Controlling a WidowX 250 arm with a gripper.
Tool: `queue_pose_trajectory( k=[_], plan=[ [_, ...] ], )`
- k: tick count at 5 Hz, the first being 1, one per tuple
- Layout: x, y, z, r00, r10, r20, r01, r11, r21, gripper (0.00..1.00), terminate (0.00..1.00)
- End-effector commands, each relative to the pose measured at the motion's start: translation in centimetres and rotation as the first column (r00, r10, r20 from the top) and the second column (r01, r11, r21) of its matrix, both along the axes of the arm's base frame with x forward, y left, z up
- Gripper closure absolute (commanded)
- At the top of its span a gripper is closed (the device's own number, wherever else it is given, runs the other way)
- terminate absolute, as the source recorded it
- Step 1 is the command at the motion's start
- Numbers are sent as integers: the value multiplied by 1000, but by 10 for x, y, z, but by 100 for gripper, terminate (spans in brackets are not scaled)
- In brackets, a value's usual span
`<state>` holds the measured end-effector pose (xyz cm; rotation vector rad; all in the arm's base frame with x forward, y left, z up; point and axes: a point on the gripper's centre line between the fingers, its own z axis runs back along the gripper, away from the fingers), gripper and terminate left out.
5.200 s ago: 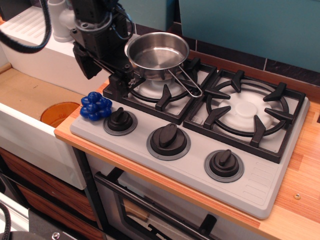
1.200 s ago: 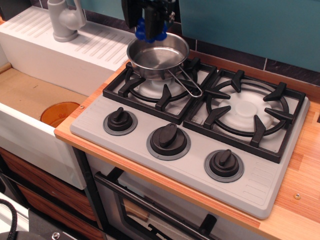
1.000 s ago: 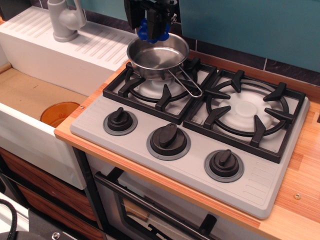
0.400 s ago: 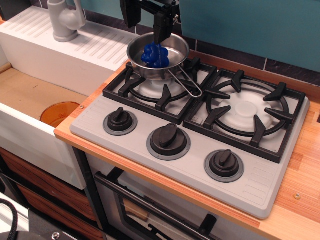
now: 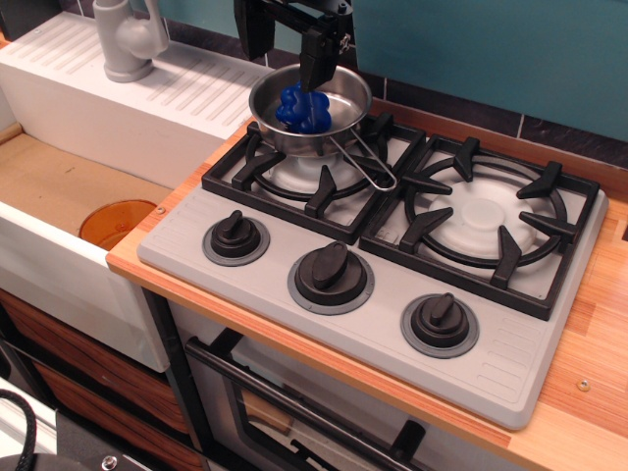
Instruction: Put pan on stove and put blueberry in pan
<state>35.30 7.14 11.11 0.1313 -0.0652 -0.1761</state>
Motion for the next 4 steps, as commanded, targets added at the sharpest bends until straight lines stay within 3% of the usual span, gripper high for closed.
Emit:
queue_pose_trajectory(
  k=[1,3,4],
  plan=[
    [1,-9,45,996,7,92,-9,1000,20,0,0],
    [-2,-15,49,998,18,55,-18,1000,-12,0,0],
    [-1,-15,48,999,12,50,-12,1000,6,0,100]
  ],
)
